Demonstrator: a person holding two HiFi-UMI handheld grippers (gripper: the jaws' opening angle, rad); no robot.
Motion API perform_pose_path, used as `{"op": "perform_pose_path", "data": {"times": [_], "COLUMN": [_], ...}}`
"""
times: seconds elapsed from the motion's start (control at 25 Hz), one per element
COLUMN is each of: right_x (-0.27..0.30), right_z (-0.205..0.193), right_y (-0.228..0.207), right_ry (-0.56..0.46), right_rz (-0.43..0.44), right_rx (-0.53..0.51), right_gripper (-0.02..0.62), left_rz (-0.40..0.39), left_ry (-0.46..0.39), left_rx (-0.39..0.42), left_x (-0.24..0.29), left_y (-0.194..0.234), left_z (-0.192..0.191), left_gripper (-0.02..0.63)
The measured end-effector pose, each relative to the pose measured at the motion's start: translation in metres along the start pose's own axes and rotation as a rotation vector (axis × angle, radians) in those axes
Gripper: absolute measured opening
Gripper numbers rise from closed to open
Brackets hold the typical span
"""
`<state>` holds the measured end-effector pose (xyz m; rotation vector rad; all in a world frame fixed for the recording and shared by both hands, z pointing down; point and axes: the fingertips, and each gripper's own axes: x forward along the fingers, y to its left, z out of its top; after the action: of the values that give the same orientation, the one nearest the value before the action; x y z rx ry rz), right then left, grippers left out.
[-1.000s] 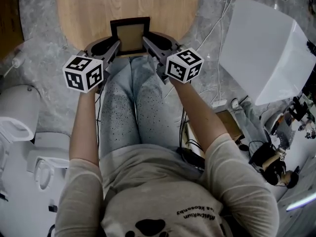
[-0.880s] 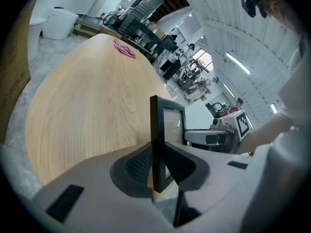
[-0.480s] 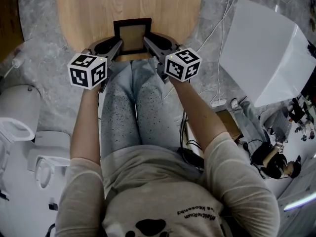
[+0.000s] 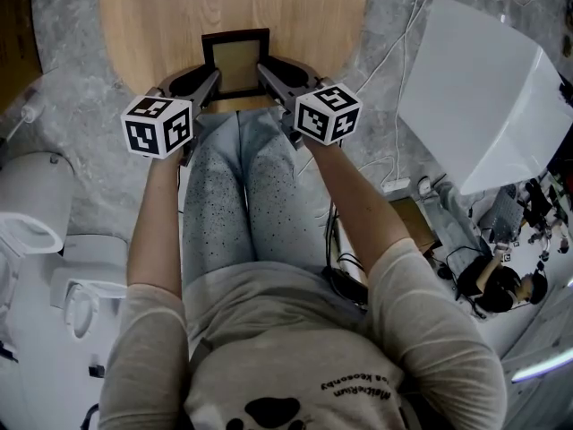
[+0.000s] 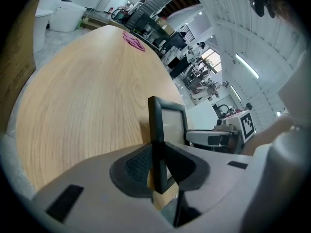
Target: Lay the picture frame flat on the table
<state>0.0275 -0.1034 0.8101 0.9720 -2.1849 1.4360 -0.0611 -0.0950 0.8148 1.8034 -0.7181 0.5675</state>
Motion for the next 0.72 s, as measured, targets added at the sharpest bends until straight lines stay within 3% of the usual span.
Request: {"op": "perform_pose_path", "data": {"times": [0.4, 0.72], "right_x": [0.005, 0.009], "right_z": [-0.002, -0.001], "right_y": [-0.009, -0.011], "right_ry": [0.013, 0.031], "right_rz": [-0.045, -0.075], "right_rx": [0.062, 0.065], "right_gripper": [0.091, 0.089], "left_rz": [0.043, 0.113], "left_ry": [0.001, -0.009], "left_rx": [-0.032, 0.011], "left_x": [0.007, 0.003], "left_y": [0.005, 0.007], "left_z": [0.001, 0.000], "left_gripper": [0.092, 0.106]}}
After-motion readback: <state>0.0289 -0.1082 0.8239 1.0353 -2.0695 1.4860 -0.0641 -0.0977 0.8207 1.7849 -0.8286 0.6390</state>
